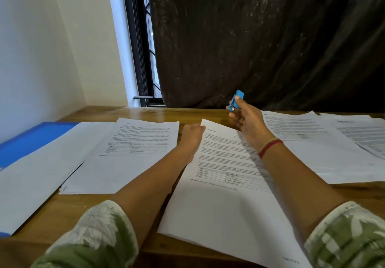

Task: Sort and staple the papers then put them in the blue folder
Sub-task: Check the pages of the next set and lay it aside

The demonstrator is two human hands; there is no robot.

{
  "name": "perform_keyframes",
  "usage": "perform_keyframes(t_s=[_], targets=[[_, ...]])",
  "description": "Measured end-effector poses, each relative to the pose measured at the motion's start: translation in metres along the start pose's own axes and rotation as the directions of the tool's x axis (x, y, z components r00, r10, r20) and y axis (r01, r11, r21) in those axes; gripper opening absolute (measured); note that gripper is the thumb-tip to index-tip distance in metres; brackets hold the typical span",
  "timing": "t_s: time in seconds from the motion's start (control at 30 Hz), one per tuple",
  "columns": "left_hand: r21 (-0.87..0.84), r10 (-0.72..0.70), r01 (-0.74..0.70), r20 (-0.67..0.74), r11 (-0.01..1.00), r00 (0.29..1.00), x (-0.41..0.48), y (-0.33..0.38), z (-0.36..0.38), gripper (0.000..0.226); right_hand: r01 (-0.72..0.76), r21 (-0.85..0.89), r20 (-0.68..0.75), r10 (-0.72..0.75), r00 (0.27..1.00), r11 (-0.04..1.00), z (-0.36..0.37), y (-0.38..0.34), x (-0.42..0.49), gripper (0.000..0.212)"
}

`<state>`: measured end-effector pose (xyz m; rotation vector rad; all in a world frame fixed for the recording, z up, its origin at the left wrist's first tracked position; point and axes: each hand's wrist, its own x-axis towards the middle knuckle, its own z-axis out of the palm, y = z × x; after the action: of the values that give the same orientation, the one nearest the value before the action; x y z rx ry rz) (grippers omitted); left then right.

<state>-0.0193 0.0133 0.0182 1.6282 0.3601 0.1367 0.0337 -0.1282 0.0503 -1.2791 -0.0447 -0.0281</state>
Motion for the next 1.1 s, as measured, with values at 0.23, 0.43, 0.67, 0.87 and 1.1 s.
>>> perform_keyframes(t_s=[0.23,0.43,0.67,0.87,1.1], targets=[[0.151,0.084,-0.100,0.110,0.983,0.990,0.008,-0.002,-0.004,0.008,0.181,-0.707,-0.058,-0.311,0.949,0.684,-0.031,-0.007,-0.008,0.043],[0.166,0.010,-0.015,0.028,0.986,1.000,0.023,0.000,-0.008,0.030,-0.212,-0.951,-0.282,-0.344,0.896,0.227,-0.099,-0.013,-0.010,0.047],[-0.177,-0.058,0.045,-0.071,0.983,0.996,0.027,0.009,-0.037,0.029,-0.198,-0.974,-0.217,-0.212,0.953,0.105,-0.118,0.006,-0.007,0.053],[-0.470,-0.035,-0.033,-0.135,0.882,0.990,0.017,0.015,-0.058,0.024,0.084,-0.578,0.018,-0.090,0.996,0.811,-0.083,-0.031,-0.023,0.067],[-0.541,-0.109,-0.072,-0.294,0.838,0.950,0.017,0.019,-0.087,0.021,0.095,-0.738,0.428,0.355,0.831,0.668,-0.080,-0.021,-0.030,0.065]])
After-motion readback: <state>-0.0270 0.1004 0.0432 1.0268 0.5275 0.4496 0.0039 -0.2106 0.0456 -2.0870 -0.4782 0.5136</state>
